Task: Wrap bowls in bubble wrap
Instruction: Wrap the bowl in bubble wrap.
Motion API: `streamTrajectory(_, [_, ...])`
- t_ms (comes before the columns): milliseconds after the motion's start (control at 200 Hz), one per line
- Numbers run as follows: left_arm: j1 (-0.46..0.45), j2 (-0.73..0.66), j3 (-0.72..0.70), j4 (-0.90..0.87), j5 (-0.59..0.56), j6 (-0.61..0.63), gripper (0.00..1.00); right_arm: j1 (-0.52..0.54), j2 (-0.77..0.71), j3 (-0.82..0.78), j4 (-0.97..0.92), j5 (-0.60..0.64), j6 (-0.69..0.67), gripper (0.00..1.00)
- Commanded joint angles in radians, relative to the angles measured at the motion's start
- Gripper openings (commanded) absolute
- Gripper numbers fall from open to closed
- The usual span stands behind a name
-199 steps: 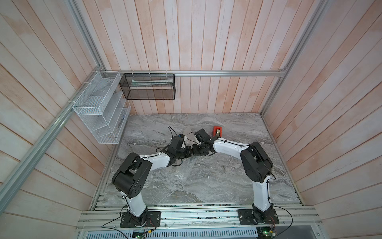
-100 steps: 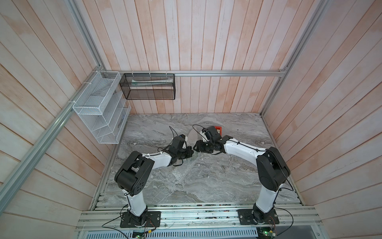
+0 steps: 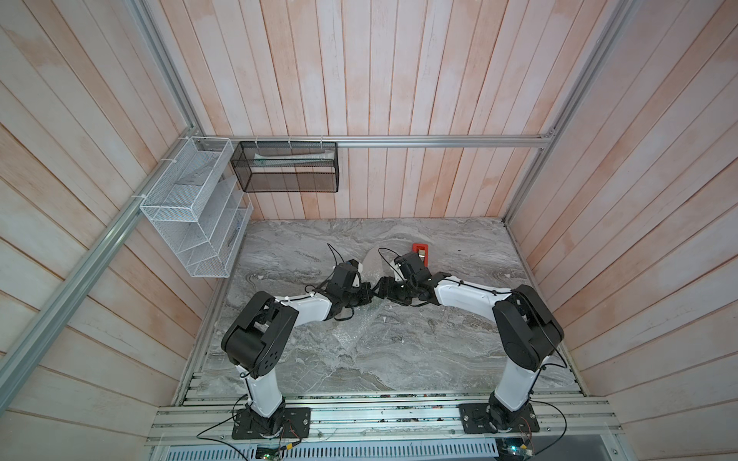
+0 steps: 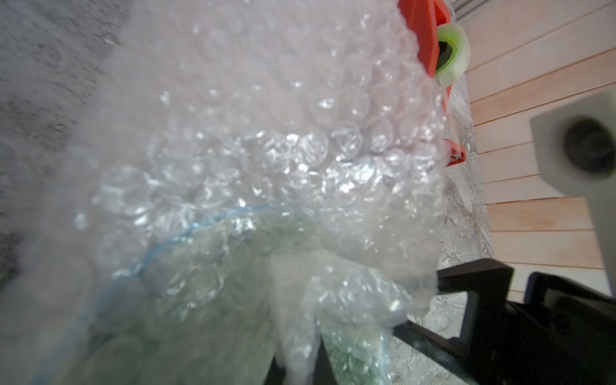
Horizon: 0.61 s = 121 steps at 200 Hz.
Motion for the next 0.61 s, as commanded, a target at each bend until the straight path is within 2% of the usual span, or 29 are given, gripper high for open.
streamTrajectory(0, [-0.009,0.014,0.022,-0.019,0.016,0.002,0.0,-0.011,-0.037,-0.014,0.102,-0.061,0.074,0.77])
streamTrajectory(185, [-0.012,0.008,0.018,-0.017,0.024,0.005,0.0,-0.021,-0.026,-0.038,0.166,-0.053,0.125,0.78])
streamTrajectory(435, [-0.014,-0.014,0.002,-0.009,0.036,0.013,0.0,-0.029,0.028,0.0,0.171,-0.031,0.125,0.62])
streamTrajectory(600, [-0.014,-0.009,0.004,-0.005,0.037,0.015,0.0,-0.019,0.09,0.049,0.123,-0.02,0.083,0.6])
